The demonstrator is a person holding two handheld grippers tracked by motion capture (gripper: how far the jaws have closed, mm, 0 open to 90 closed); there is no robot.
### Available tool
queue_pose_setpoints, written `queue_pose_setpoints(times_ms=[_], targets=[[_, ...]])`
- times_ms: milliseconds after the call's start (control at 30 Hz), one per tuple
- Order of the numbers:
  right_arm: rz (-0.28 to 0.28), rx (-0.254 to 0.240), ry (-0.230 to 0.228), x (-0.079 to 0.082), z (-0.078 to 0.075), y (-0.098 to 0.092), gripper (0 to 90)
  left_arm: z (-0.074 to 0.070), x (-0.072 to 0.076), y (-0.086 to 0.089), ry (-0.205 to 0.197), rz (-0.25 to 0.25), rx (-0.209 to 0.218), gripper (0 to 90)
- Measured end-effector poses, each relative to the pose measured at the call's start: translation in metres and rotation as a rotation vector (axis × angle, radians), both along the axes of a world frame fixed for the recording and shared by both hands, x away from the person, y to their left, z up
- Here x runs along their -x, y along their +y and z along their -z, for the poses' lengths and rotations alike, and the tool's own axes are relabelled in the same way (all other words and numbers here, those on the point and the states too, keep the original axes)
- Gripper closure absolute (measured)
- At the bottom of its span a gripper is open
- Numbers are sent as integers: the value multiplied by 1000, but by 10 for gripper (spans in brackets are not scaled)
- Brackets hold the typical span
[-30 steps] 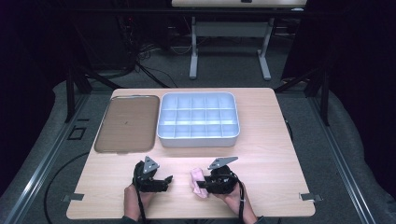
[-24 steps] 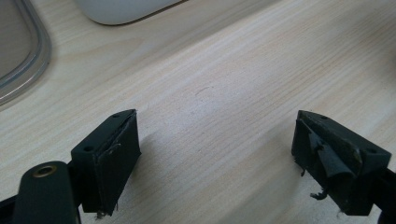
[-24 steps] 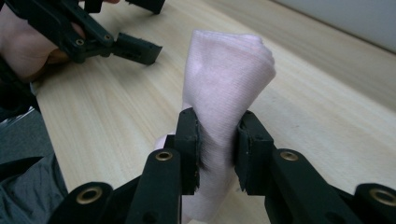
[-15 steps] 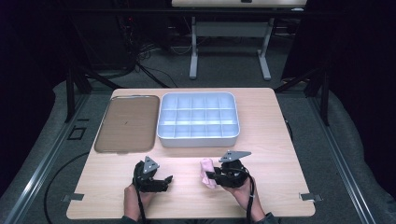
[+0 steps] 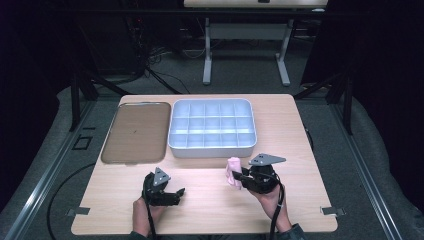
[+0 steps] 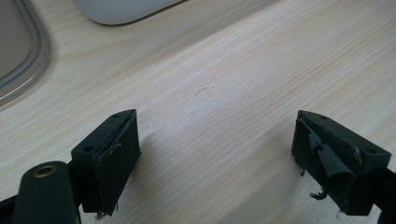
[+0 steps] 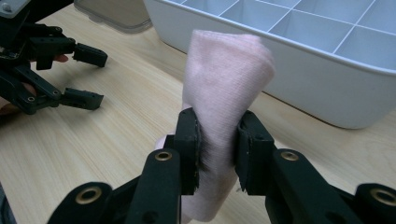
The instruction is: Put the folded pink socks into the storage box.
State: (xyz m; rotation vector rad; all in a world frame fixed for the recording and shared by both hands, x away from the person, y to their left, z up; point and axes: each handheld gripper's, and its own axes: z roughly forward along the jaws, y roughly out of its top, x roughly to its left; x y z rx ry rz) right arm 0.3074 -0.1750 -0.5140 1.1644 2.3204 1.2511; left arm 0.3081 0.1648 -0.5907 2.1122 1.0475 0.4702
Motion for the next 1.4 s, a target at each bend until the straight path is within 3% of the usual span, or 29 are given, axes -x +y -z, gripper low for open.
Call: queue_pose_setpoints(times_ms=[267, 933, 1400], targets=[[17, 28, -26, -4, -16, -9, 724, 0, 0, 0, 1, -2, 2, 152], [81, 12, -96, -31, -60, -28, 724, 0, 0, 0, 2, -4, 4, 153], [138, 28, -110, -66, -65, -29, 723, 0, 0, 0, 1, 10, -3, 142]])
